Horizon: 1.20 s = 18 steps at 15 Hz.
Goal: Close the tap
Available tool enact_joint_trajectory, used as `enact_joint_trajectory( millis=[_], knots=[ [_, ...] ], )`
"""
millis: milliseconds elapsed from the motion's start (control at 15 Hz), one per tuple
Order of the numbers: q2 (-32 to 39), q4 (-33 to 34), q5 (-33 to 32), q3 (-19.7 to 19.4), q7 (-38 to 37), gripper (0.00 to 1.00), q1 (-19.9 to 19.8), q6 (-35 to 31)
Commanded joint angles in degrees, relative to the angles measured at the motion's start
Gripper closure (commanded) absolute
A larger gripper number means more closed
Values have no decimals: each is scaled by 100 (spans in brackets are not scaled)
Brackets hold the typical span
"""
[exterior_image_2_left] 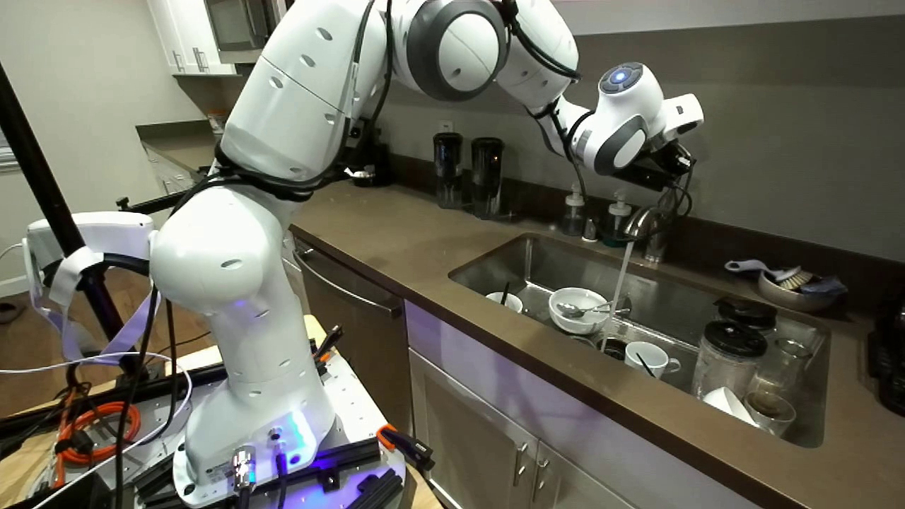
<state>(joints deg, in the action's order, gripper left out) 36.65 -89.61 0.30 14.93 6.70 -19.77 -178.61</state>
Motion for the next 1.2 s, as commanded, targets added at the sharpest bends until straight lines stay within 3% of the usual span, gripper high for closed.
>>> enact_joint_trajectory(
  millis=[0,200,400,1133],
  knots=[
    [-129,-266,-67,-482,-103,96,307,-489],
    [-75,-234,14,-859,-182,97,610,-804],
    [-16,-134,65,-860,-157,96,659,-880],
    [309,505,30,-486,-95,96,521,-878]
  ],
)
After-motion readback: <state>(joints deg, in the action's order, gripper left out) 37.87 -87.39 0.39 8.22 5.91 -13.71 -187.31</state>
